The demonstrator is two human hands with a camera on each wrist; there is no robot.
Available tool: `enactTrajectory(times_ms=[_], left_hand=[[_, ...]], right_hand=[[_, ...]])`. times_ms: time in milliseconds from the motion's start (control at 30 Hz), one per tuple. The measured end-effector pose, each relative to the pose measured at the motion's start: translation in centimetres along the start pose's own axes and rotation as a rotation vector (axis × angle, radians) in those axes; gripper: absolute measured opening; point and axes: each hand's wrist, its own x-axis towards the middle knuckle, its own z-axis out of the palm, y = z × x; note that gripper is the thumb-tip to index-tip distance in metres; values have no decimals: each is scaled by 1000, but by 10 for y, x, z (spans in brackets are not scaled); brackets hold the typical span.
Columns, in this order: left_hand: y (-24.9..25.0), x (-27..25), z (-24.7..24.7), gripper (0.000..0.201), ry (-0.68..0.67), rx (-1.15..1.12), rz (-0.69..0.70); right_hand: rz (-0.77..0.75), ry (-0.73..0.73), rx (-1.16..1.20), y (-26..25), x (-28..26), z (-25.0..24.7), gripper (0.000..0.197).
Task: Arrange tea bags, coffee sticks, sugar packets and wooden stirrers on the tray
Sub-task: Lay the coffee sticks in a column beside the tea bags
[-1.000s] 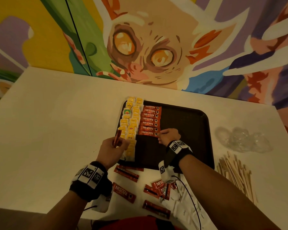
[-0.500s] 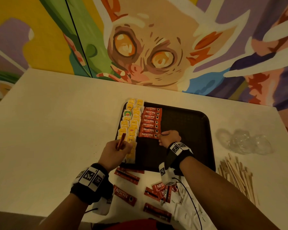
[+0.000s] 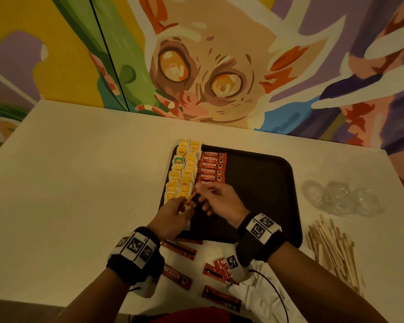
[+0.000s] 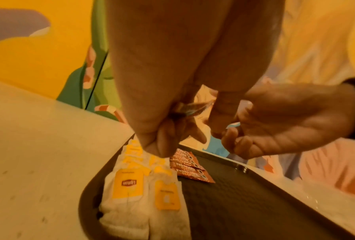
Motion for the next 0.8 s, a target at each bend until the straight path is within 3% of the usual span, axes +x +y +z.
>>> enactTrajectory(times_ms=[67,200,400,667,800], left_hand=[[-1,1,2,21,-3,158,81],[0,0,6,33,62,391,183],[-2,-1,-4,23,170,153,99],[-4,4,4,14,351,68,67],[-10,5,7,15,387,40,51]], right_hand=[[13,-61,-30,2,-6,6,27],[-12,-33,67,13,-11,7,3],[-14,67,169,22,-11,-4,10],[76,169,180,36,-7,-13,16],[152,294,160,45,7,-20,13]])
